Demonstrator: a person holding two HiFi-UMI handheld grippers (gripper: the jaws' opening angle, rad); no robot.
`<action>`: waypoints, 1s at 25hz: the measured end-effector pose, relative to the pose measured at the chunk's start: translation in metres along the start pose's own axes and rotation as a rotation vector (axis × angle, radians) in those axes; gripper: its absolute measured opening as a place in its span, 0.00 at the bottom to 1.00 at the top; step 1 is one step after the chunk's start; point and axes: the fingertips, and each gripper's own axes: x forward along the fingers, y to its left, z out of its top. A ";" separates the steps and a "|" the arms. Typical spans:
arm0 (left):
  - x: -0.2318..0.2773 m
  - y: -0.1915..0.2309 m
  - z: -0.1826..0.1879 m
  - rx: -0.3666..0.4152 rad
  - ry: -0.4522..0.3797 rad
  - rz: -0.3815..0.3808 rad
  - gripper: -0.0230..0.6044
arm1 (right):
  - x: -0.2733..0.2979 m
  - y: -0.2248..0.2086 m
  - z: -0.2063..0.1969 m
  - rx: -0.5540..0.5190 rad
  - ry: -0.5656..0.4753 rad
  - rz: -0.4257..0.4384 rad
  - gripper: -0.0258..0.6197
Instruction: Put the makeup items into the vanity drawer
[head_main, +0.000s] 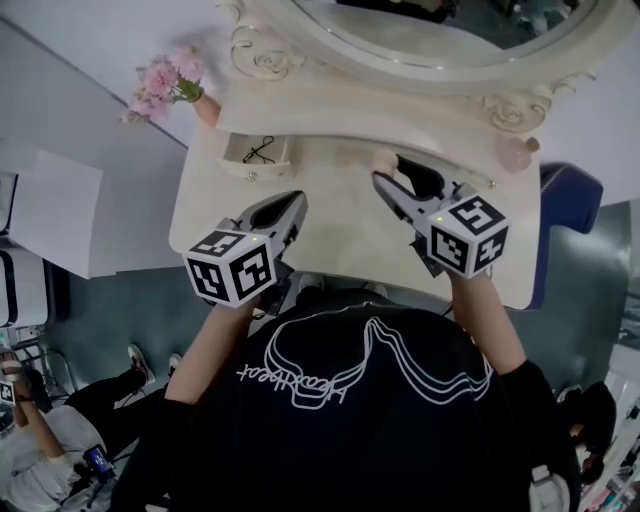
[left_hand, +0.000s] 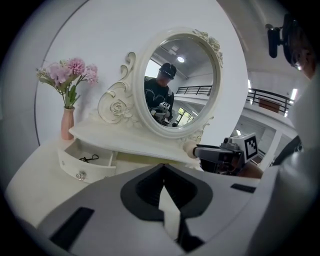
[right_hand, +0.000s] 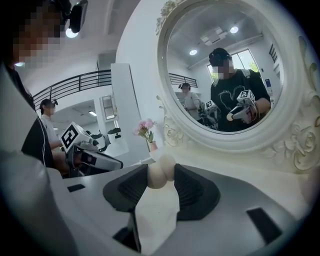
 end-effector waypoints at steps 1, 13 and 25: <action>-0.004 0.008 0.002 -0.003 0.000 0.000 0.05 | 0.009 0.005 0.002 -0.001 0.003 0.003 0.30; -0.043 0.111 0.010 -0.039 0.020 0.021 0.05 | 0.125 0.051 0.007 0.011 0.038 0.040 0.31; -0.048 0.164 0.014 -0.070 0.032 0.017 0.05 | 0.211 0.057 -0.020 0.025 0.145 0.045 0.34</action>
